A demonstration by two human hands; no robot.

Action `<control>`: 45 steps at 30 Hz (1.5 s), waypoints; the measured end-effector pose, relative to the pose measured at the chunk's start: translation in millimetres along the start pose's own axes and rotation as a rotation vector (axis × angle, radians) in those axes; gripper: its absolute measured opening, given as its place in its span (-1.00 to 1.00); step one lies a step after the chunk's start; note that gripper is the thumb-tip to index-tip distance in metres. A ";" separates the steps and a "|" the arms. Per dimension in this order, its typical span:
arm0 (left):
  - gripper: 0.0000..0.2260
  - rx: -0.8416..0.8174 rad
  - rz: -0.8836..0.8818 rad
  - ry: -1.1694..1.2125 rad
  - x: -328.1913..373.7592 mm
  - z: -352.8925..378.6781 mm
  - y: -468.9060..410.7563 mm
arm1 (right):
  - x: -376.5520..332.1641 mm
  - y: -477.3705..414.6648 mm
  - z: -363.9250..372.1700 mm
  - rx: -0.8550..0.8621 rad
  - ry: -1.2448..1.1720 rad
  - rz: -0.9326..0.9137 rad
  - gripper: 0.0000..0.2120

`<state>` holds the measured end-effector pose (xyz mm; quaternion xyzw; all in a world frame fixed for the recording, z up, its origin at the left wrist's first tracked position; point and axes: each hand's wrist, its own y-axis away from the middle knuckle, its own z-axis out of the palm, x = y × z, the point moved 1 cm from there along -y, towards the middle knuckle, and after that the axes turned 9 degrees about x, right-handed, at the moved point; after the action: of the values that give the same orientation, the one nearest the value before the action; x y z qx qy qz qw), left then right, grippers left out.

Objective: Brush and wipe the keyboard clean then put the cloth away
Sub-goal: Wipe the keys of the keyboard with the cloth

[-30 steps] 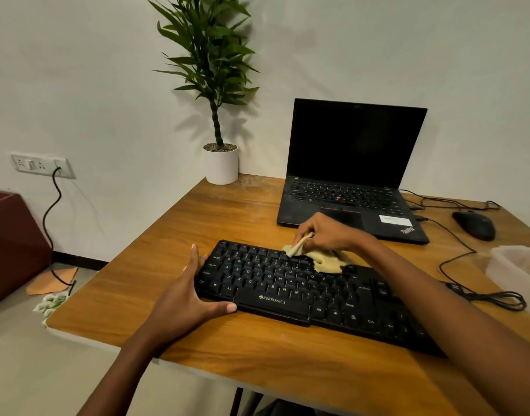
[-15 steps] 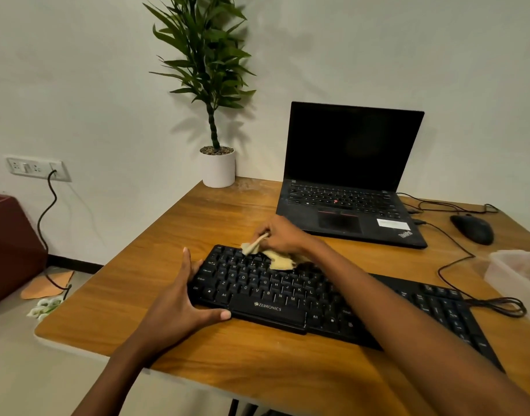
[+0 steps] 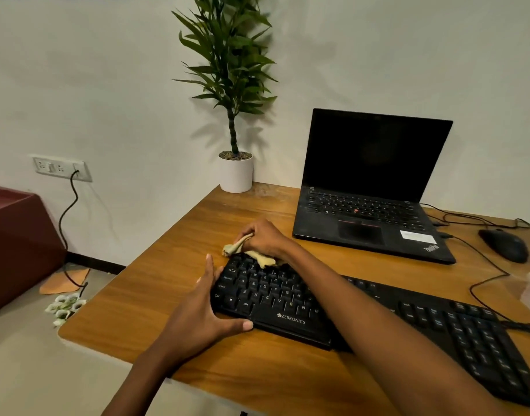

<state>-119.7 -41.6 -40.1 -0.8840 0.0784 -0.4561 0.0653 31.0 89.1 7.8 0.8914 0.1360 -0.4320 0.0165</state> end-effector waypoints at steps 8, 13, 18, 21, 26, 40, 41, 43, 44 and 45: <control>0.20 -0.012 -0.002 -0.007 -3.5 1.9 0.5 | 35.8 34.6 -78.5 -0.212 0.176 0.044 -0.86; 0.18 -0.022 -0.013 -0.021 -4.3 2.5 0.9 | 21.1 17.7 -42.5 -0.225 0.148 0.055 -0.84; 0.17 -0.012 -0.011 -0.045 -2.8 2.6 1.5 | -6.0 -6.3 7.6 -0.089 0.000 0.005 -0.79; 0.19 -0.008 -0.037 0.030 0.5 0.7 3.7 | -20.3 -3.5 11.6 0.079 -0.213 0.007 -0.75; -0.38 0.344 -0.147 0.564 11.3 -13.2 4.4 | -49.3 24.4 3.2 0.219 -0.714 0.089 -0.81; -0.71 0.607 -0.397 0.435 27.3 -49.2 -6.8 | -35.8 98.9 -11.5 0.195 -0.056 -0.066 -0.57; -0.67 0.606 -0.372 0.296 23.5 -54.9 -12.4 | -23.4 103.8 -21.7 0.102 0.206 -0.084 -0.45; -0.64 0.568 -0.326 0.049 17.6 -60.6 -26.3 | 0.5 113.1 -35.5 -0.142 0.603 -0.048 -0.17; -0.64 0.535 -0.310 -0.048 14.8 -59.3 -34.0 | 9.3 116.7 -38.5 -0.237 0.690 -0.027 -0.08; -0.66 0.493 -0.289 -0.134 13.1 -55.6 -41.6 | 15.6 118.5 -39.8 -0.294 0.720 -0.014 -0.02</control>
<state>-154.3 -5.9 10.2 -0.8717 -0.1659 -0.4065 0.2177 101.1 -15.5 10.3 0.9732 0.1996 -0.0673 0.0920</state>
